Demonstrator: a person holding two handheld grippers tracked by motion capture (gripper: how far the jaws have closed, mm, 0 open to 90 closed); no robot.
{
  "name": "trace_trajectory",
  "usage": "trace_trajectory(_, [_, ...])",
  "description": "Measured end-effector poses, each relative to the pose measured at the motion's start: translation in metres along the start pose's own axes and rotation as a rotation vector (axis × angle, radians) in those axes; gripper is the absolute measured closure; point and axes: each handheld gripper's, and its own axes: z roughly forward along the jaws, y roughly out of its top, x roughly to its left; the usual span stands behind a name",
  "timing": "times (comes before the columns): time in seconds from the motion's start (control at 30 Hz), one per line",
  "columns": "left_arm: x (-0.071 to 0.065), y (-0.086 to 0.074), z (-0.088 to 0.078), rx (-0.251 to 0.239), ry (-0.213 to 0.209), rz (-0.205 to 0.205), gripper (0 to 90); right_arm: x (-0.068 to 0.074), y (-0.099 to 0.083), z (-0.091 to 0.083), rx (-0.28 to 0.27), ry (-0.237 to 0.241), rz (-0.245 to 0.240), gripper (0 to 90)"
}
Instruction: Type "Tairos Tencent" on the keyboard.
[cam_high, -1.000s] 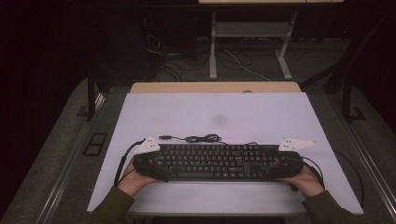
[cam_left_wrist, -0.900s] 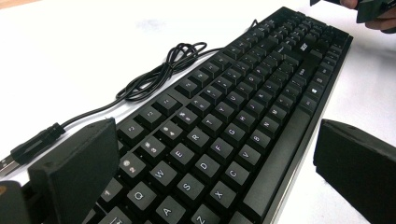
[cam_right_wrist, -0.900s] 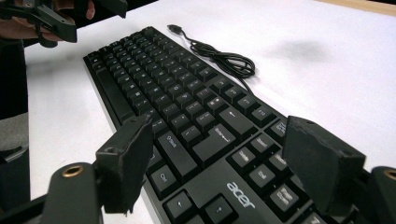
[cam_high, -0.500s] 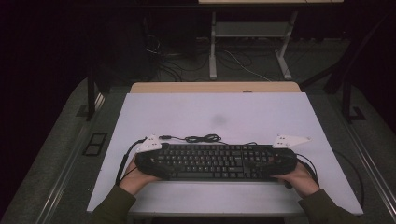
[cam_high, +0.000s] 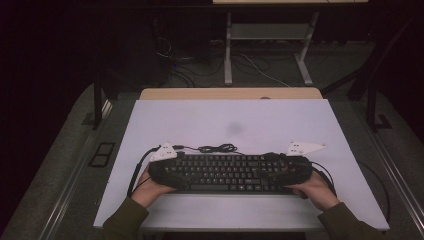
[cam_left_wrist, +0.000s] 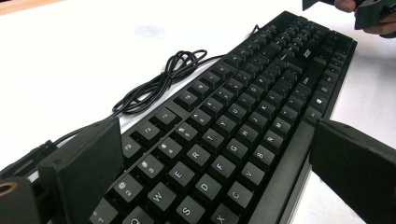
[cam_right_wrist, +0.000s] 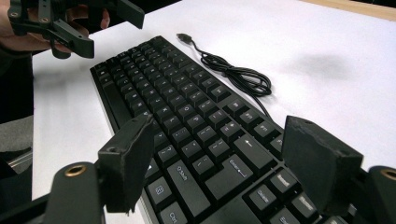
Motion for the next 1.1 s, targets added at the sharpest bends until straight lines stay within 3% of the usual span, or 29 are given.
trace_trajectory(0.37, [-0.002,0.004,0.009,0.008,-0.008,0.014,2.7,0.003,0.008,0.014,0.029,0.018,-0.01,30.8])
trace_trajectory(0.57, [-0.002,0.004,0.01,0.011,-0.006,0.017,2.8,0.006,0.009,0.019,0.054,0.025,-0.009,38.6])
trace_trajectory(0.6, [-0.002,0.004,0.01,0.01,-0.005,0.017,2.9,0.006,0.008,0.019,0.063,0.029,-0.005,44.3])
trace_trajectory(0.67, [-0.001,0.004,0.01,0.012,-0.004,0.018,2.9,0.006,0.008,0.02,0.066,0.032,-0.008,46.1])
trace_trajectory(0.7, [-0.002,0.004,0.01,0.012,-0.005,0.017,2.9,0.006,0.008,0.021,0.077,0.035,-0.01,53.5])
trace_trajectory(0.83, [-0.002,0.004,0.01,0.01,-0.004,0.016,2.9,0.009,0.006,0.024,0.1,0.035,-0.011,66.3])
trace_trajectory(1.1, [-0.002,0.004,0.01,0.011,-0.003,0.015,3.0,0.011,0.003,0.031,0.153,0.049,-0.024,83.7])
